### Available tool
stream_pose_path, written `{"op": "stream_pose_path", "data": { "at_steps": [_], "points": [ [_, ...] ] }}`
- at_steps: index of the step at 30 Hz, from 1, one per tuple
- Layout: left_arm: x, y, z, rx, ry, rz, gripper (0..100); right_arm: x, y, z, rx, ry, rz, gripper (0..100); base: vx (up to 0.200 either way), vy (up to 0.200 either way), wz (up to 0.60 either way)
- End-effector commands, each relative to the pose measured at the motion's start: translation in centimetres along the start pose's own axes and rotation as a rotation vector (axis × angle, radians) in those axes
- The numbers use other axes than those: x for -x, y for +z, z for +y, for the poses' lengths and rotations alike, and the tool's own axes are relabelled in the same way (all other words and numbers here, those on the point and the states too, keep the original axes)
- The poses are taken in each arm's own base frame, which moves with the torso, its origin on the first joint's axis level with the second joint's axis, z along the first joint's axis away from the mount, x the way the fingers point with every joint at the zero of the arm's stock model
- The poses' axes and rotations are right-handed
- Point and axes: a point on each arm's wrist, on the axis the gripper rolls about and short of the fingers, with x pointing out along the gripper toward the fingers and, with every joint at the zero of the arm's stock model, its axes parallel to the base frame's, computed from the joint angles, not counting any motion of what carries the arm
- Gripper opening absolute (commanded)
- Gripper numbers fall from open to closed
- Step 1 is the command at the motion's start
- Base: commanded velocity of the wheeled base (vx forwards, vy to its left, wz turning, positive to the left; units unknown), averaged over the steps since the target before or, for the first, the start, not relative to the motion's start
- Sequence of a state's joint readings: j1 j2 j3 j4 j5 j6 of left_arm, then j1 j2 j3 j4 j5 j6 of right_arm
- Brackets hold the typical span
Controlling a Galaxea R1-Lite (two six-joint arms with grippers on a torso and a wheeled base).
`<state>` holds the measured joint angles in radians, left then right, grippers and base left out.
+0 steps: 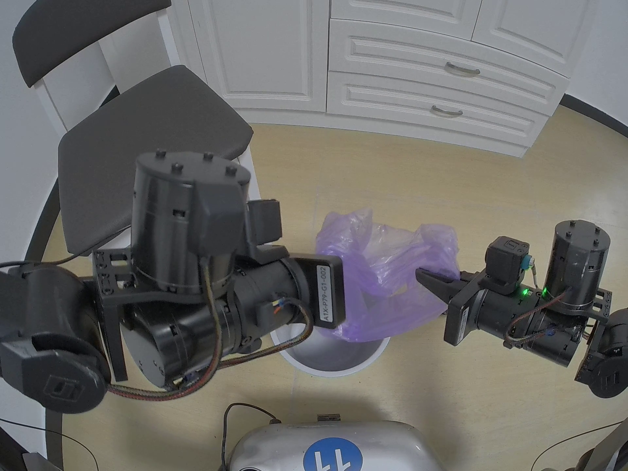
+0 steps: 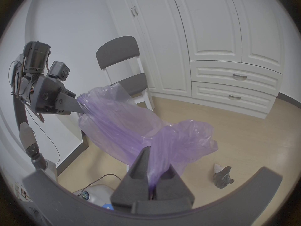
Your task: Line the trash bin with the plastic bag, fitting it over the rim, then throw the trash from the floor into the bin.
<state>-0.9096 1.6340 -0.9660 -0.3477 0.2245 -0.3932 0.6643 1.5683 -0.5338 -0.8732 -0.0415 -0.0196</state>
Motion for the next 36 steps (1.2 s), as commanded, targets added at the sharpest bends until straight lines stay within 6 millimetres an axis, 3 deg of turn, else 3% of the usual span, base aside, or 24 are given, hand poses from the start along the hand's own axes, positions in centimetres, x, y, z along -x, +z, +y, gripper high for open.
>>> {"op": "stream_pose_path", "data": {
  "at_steps": [1,17,23,32,36],
  "points": [
    [0.4,-0.5,-0.4,-0.010,-0.014,0.013,0,-0.8,-0.9,0.8,0.003,0.025,0.036,0,0.000,0.000,0.00],
    [-0.7,-1.3,0.1,-0.026,0.016,0.056,0,-4.3,-4.3,1.9,-0.103,0.083,0.190,0,0.000,0.000,0.00],
    [-0.8,-1.0,0.5,-0.020,0.026,0.047,0,-4.8,-4.4,1.9,-0.202,0.170,0.224,0,0.000,0.000,0.00],
    [-4.0,-0.8,2.2,0.011,0.064,0.065,0,-5.6,-4.8,0.7,-0.218,0.128,0.258,0,0.000,0.000,0.00],
    [-6.3,-1.0,3.3,0.031,0.102,0.076,0,-7.3,-5.6,-0.7,-0.238,0.082,0.271,0,0.000,0.000,0.00]
  ]
}}
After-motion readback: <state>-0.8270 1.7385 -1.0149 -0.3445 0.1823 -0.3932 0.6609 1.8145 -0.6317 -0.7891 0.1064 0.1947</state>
